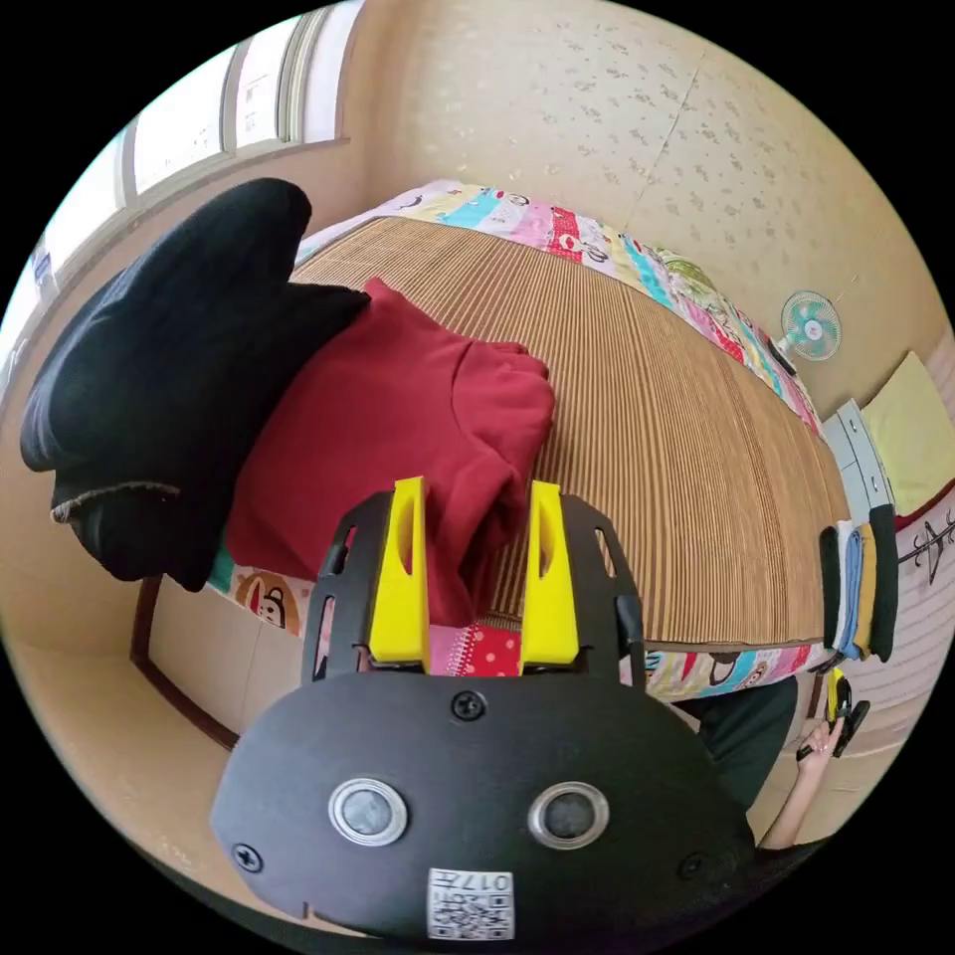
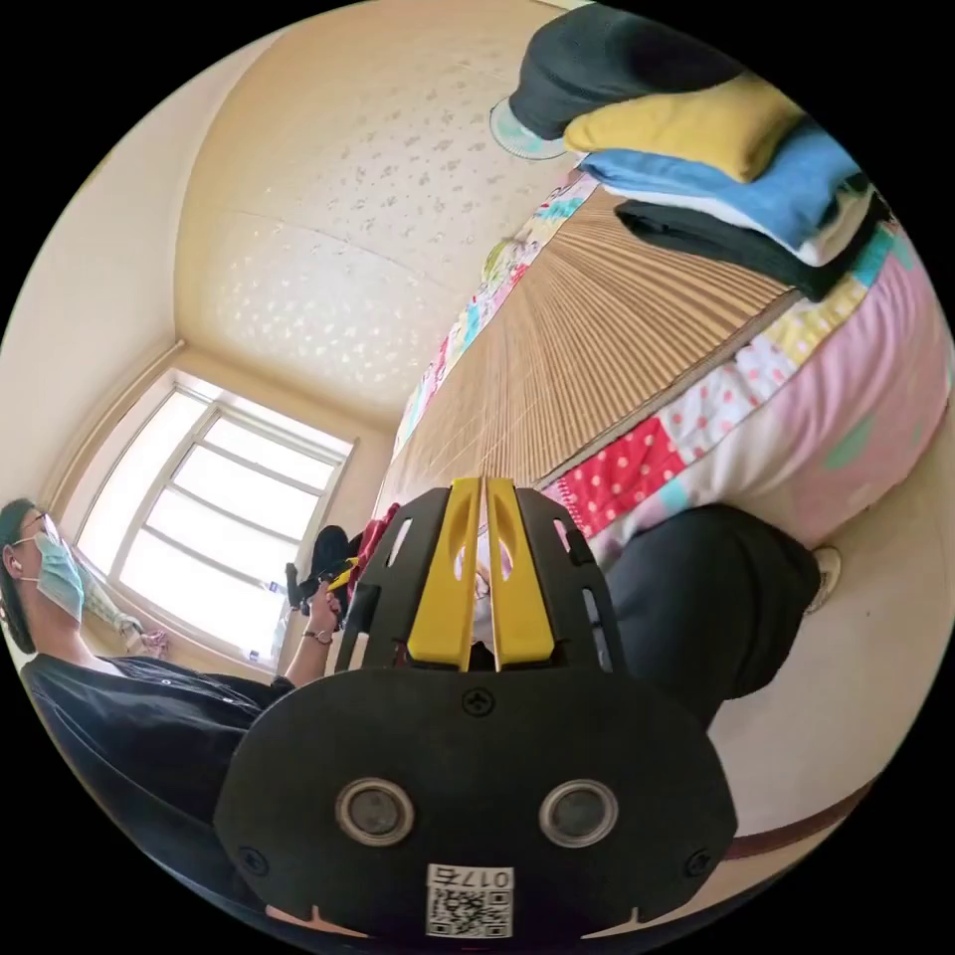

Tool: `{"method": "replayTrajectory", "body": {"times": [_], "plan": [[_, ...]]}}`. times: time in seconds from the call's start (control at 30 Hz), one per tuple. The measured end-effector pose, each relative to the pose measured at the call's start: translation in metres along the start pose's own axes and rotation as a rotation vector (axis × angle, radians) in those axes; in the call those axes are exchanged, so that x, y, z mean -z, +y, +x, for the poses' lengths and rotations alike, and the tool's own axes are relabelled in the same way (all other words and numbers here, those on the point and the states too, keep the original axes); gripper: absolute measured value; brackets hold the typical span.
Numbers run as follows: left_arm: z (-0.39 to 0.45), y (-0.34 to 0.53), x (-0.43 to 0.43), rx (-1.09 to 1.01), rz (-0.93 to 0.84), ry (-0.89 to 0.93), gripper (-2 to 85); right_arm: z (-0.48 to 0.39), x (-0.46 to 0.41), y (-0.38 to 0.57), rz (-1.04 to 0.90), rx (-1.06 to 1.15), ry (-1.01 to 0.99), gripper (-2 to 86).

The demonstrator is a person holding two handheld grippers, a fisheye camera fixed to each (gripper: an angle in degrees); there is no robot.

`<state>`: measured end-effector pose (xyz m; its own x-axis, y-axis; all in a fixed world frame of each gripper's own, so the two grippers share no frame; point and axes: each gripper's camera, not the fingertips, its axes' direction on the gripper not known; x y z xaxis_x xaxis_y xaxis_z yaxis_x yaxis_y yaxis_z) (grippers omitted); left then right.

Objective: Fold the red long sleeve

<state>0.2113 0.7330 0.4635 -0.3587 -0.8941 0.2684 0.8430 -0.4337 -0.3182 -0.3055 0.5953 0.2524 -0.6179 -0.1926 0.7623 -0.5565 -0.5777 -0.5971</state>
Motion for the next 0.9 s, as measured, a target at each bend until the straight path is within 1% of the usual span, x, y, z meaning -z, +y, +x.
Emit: {"method": "replayTrajectory", "body": {"times": [0.07,0.1,0.13,0.2,0.27,0.33,0.37,0.43,0.47,0.53,0.57,0.63,0.67,0.73,0.8,0.83,0.9], "plan": [[-0.002,-0.01,-0.012,0.053,-0.01,0.035,11.4,-0.018,-0.025,-0.006,-0.029,0.049,-0.05,0.7],[-0.001,-0.018,-0.007,0.069,0.014,0.075,9.1,-0.022,-0.029,-0.007,-0.035,0.057,-0.057,0.7],[0.003,-0.024,0.005,0.08,0.082,0.108,7.5,-0.029,-0.037,-0.009,-0.045,0.072,-0.064,0.7],[0.018,-0.033,0.02,0.043,0.168,0.185,6.6,-0.039,-0.045,-0.009,-0.061,0.094,-0.065,0.7],[0.037,-0.049,0.027,-0.016,0.178,0.329,6.4,-0.047,-0.053,-0.009,-0.074,0.109,-0.053,0.8],[0.07,-0.056,0.048,-0.126,0.238,0.553,6.2,-0.051,-0.055,-0.008,-0.074,0.117,-0.052,1.0],[0.081,-0.056,0.053,-0.167,0.244,0.591,6.2,-0.054,-0.057,-0.008,-0.076,0.123,-0.056,1.2],[0.137,-0.039,0.074,-0.384,0.241,0.702,6.1,-0.058,-0.059,-0.007,-0.081,0.135,-0.062,1.8],[0.15,-0.031,0.077,-0.439,0.235,0.739,6.1,-0.06,-0.061,-0.005,-0.086,0.141,-0.062,2.3],[0.19,0.011,0.077,-0.612,0.162,0.929,6.2,-0.062,-0.066,-0.002,-0.103,0.154,-0.061,4.0],[0.197,0.024,0.074,-0.644,0.137,0.977,6.2,-0.063,-0.072,0.0,-0.126,0.158,-0.06,6.0],[0.216,0.079,0.047,-0.719,-0.005,1.125,6.2,-0.062,-0.083,0.004,-0.162,0.17,-0.076,9.5],[0.219,0.092,0.039,-0.729,-0.045,1.144,6.2,-0.06,-0.091,0.008,-0.179,0.176,-0.109,11.8],[0.221,0.144,0.006,-0.746,-0.184,1.17,6.3,-0.055,-0.107,0.015,-0.202,0.183,-0.188,14.3],[0.215,0.172,-0.016,-0.715,-0.287,1.169,6.4,-0.046,-0.132,0.022,-0.265,0.171,-0.256,15.4],[0.21,0.186,-0.022,-0.715,-0.333,1.14,6.5,-0.04,-0.151,0.028,-0.32,0.146,-0.297,15.5],[0.198,0.198,-0.017,-0.765,-0.338,1.059,6.7,-0.037,-0.175,0.04,-0.376,0.142,-0.38,13.6]]}}
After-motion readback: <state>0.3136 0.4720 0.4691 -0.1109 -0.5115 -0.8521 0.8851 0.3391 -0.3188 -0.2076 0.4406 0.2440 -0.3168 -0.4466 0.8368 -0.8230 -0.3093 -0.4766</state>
